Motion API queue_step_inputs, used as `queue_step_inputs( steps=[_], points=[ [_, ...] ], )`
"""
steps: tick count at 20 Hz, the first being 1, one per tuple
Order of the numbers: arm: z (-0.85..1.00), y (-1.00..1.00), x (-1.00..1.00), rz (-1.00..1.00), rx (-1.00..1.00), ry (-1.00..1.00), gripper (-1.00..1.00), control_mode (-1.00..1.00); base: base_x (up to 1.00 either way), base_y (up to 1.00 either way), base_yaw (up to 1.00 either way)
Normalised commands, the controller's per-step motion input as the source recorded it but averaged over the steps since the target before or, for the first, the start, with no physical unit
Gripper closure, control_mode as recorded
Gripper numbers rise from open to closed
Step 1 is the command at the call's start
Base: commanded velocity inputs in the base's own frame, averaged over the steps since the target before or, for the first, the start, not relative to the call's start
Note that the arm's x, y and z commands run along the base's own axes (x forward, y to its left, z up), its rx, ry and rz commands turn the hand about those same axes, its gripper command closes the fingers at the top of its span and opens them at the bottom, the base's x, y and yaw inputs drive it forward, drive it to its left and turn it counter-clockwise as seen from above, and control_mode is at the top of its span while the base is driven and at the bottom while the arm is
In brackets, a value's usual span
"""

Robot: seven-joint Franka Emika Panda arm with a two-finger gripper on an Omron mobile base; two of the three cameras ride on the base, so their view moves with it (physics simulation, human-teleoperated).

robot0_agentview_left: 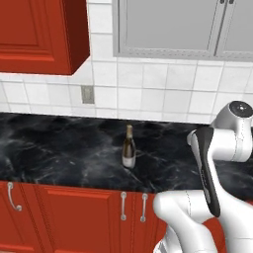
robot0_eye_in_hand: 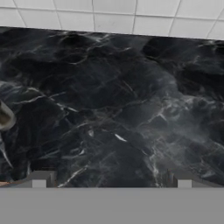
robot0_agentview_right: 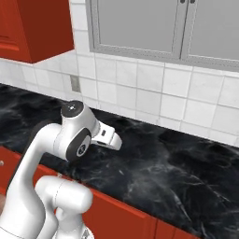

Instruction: There is a wine glass and glass cup on the dining counter. Place the wine bottle next to the wine glass and the juice bottle next to the glass cup.

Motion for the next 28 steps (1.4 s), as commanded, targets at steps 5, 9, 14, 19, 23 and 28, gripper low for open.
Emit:
queue_step_inputs(
  steps=[5, 9, 14, 19, 23, 28],
  points=[
    [0.0, 0.0, 0.0, 0.0, 0.0, 0.0, -1.0, 1.0, 0.34, 0.03, -0.02],
    [0.0, 0.0, 0.0, 0.0, 0.0, 0.0, -1.0, 1.0, 0.08, 0.0, -0.05],
    [0.0, 0.0, 0.0, 0.0, 0.0, 0.0, -1.0, 1.0, 0.0, 0.0, 0.0],
    [0.0, 0.0, 0.0, 0.0, 0.0, 0.0, -1.0, 1.0, 0.0, 0.0, 0.0],
    [0.0, 0.0, 0.0, 0.0, 0.0, 0.0, -1.0, 1.0, 0.0, 0.0, 0.0],
    [0.0, 0.0, 0.0, 0.0, 0.0, 0.0, -1.0, 1.0, 0.0, 0.0, 0.0]
  ],
)
